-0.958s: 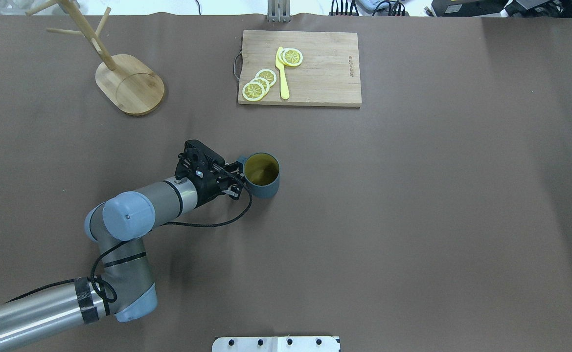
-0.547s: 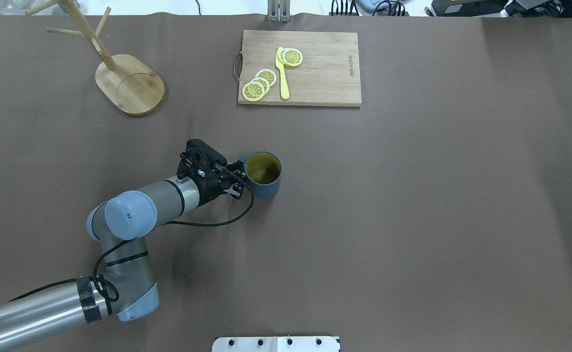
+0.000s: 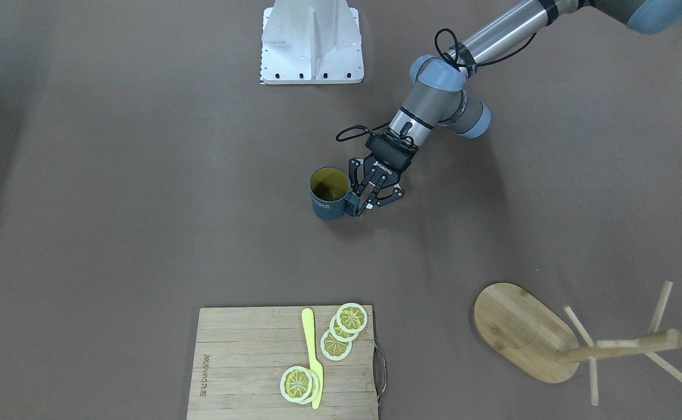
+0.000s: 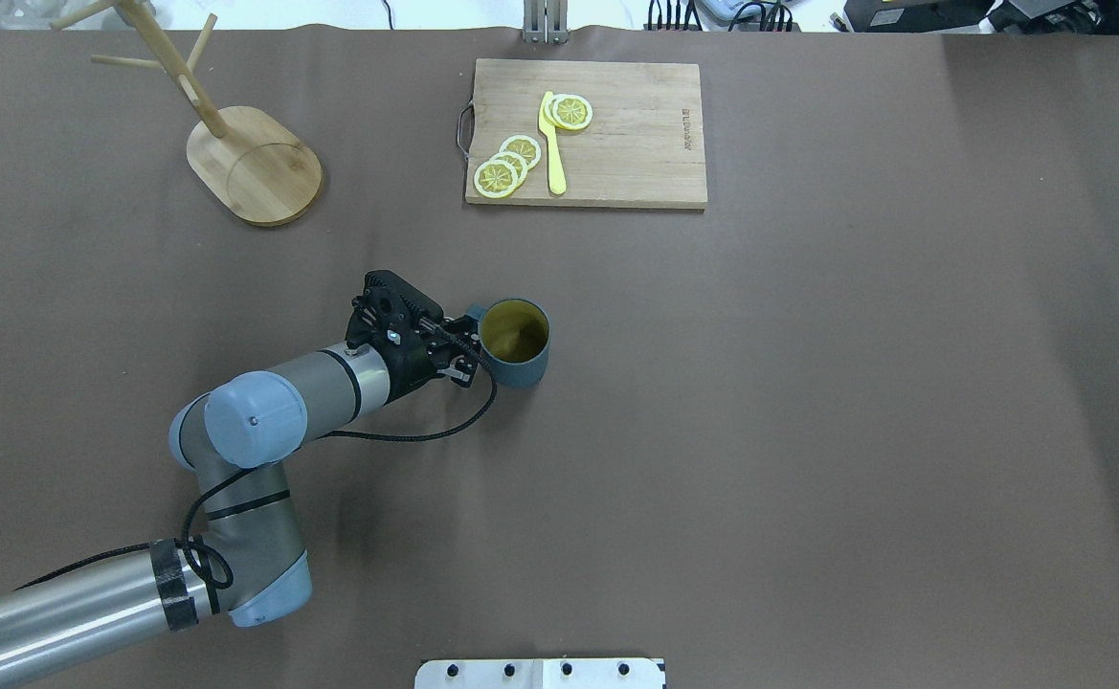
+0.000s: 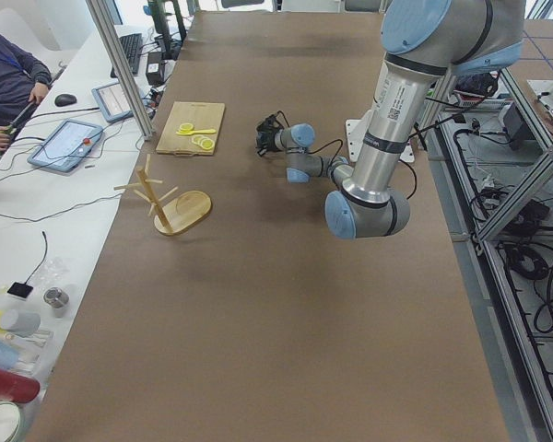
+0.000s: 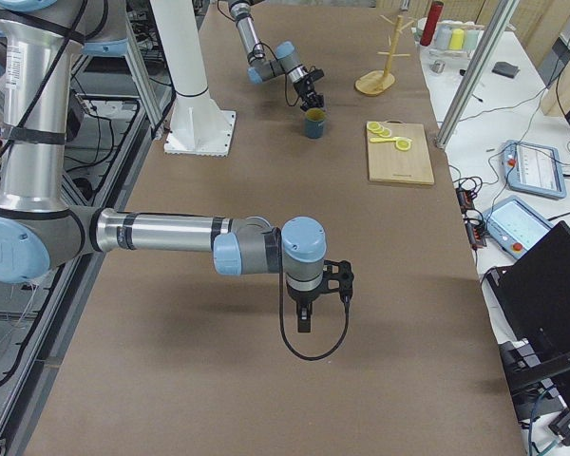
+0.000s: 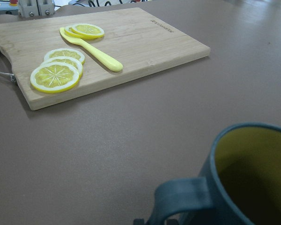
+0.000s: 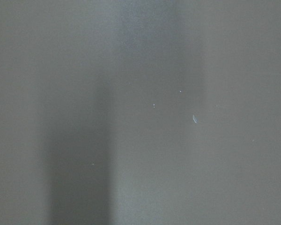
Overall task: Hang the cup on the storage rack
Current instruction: 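Close the left gripper on the blue mug's handle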
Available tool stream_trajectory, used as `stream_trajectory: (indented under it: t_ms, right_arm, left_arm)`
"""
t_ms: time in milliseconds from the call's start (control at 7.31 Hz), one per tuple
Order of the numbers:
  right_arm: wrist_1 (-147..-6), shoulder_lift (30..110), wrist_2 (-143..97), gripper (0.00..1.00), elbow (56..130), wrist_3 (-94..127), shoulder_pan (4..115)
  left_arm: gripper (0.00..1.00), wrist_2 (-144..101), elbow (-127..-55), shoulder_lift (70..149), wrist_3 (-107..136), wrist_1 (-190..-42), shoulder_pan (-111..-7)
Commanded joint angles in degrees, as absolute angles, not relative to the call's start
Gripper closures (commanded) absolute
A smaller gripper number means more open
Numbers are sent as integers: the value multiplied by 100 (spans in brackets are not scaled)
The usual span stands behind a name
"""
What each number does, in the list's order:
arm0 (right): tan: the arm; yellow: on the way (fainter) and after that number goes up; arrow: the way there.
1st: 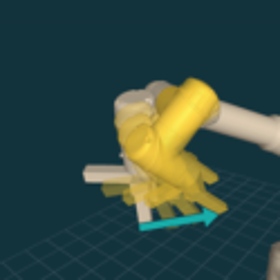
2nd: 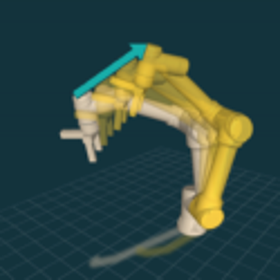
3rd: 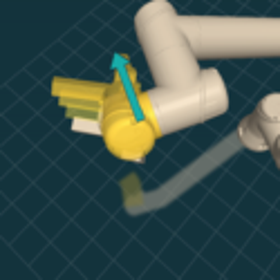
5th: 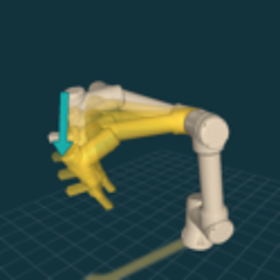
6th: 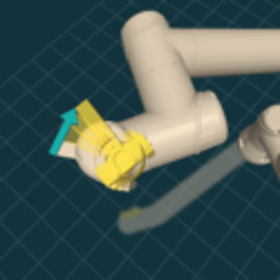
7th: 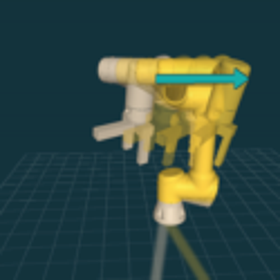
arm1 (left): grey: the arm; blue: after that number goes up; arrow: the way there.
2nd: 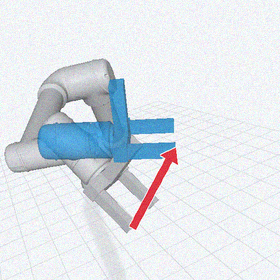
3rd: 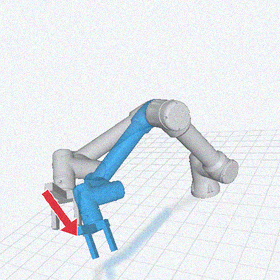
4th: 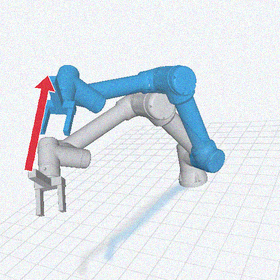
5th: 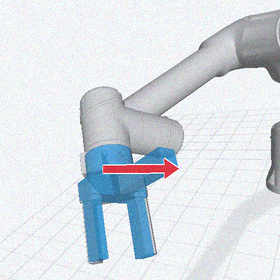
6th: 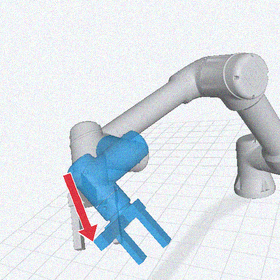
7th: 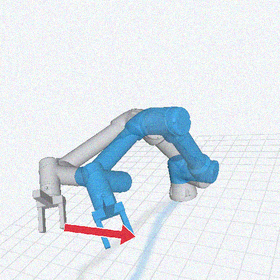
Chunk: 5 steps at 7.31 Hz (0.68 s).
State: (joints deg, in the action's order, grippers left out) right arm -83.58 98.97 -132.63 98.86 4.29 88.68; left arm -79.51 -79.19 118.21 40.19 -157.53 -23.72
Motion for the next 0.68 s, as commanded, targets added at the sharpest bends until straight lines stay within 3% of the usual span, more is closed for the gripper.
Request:
stream_trajectory:
  t_ms: [0, 547]
  right_arm:
    - [-8358, 9896, -13263, 0, 9888, 431, 8868]
    - [-8358, 9896, -13263, 0, 9879, 413, 8868]
  left_arm:
    - [100, -7963, -7919, 11821, 4025, -15776, -2373]
    - [100, -7980, -7980, 11997, 4305, -15829, -2539]
